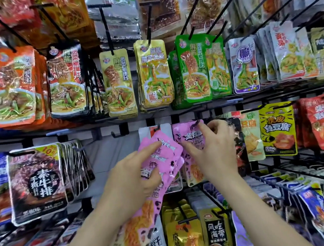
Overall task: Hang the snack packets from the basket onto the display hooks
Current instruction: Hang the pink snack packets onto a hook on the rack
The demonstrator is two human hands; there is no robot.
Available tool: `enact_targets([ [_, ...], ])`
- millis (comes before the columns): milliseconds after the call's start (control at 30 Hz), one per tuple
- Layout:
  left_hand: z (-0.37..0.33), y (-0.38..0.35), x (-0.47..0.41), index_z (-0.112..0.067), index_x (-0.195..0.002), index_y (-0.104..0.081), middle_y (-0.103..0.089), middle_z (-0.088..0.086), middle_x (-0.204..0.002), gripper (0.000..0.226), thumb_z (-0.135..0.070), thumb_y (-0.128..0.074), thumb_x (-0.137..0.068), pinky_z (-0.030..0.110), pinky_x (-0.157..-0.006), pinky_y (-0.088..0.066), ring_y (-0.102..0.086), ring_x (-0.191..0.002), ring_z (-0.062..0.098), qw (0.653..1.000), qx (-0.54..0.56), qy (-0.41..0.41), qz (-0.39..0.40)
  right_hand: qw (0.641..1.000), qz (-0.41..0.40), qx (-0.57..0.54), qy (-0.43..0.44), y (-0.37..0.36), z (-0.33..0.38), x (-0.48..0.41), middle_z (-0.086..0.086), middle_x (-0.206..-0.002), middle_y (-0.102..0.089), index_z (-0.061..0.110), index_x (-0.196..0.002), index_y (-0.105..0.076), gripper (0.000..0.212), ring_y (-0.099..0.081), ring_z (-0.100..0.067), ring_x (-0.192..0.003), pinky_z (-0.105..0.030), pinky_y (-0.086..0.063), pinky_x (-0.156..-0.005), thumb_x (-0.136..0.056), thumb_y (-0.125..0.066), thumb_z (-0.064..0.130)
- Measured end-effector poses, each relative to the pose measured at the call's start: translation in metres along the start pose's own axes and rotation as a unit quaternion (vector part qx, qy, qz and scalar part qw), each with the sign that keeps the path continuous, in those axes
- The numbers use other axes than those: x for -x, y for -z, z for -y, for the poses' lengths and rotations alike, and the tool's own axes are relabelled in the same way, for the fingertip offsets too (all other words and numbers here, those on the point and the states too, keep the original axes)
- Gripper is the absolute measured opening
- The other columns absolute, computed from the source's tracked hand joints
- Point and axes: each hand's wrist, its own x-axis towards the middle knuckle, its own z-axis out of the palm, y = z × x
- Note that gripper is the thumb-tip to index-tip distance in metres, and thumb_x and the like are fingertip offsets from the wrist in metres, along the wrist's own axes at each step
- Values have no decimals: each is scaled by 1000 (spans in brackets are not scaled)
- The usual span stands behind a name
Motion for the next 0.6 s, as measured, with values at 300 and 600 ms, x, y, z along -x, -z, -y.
enact_targets([
  [300,-3,-3,8,-40,-133,-53,-55,-15,-75,57,-14,-65,-83,10,-46,-27,-36,-44,4,995,88,-7,-36,992,91,-69,-59,-15,8,-9,-2,-104,-39,4,-112,-57,33,-49,-27,-77,-29,-32,-65,-91,-65,28],
  [600,-6,-10,16,-38,-132,-52,-42,-13,-45,52,-8,-61,-90,15,-39,-22,-18,-41,8,965,254,54,-27,888,147,-389,-196,43,25,14,6,-105,-71,23,-124,-62,30,-68,-14,-92,-34,-56,-68,-95,-59,26],
])
